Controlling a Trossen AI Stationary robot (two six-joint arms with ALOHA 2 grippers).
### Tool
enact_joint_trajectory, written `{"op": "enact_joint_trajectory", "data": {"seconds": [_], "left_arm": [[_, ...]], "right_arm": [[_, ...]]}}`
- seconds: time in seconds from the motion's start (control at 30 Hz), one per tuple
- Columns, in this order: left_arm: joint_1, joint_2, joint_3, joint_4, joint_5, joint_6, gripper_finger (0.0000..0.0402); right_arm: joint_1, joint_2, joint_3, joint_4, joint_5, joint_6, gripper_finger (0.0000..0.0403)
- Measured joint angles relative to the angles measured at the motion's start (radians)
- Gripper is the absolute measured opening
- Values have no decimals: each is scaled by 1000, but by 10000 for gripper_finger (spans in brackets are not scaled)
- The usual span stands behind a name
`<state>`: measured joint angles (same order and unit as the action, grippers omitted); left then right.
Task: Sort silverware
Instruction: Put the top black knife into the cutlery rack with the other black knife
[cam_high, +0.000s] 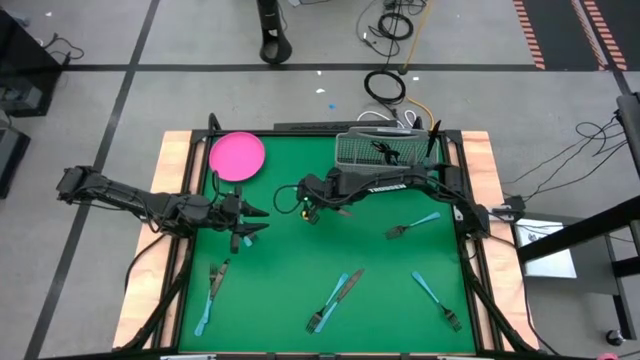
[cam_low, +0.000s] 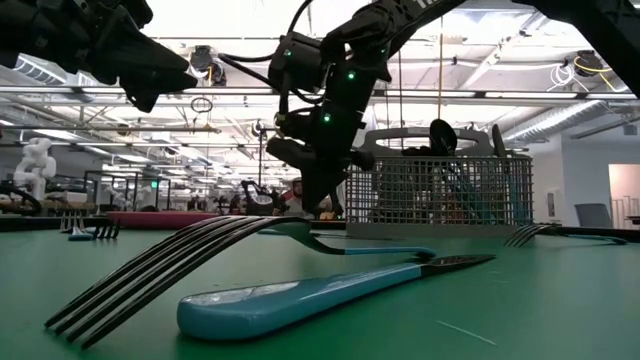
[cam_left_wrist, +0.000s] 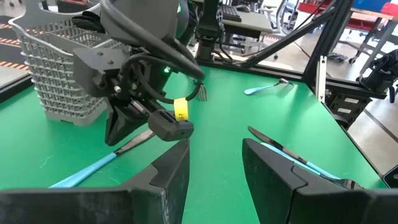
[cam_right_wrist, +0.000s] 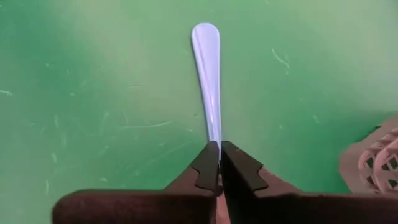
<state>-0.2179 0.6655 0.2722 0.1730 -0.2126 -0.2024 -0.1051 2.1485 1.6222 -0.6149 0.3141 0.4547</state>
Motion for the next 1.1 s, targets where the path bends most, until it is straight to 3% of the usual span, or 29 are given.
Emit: {"op": "enact_joint_trajectory", "data": {"seconds": [0.33, 0.5, 0.67, 0.87, 1.1], "left_arm": [[0, -3, 0, 1, 6, -1, 150], [0, -7, 0, 1, 7, -1, 150], [0, -10, 0, -1, 7, -1, 150], [0, -10, 0, -2, 8, -1, 150], [0, -10, 0, -2, 8, -1, 150]], "right_arm": [[2, 45, 2, 12, -6, 4, 114], [2, 72, 2, -3, -7, 5, 137], [3, 84, 6, -21, -9, 24, 108], [2, 96, 9, -46, -29, 31, 13], [2, 97, 7, -50, -25, 34, 5]]}}
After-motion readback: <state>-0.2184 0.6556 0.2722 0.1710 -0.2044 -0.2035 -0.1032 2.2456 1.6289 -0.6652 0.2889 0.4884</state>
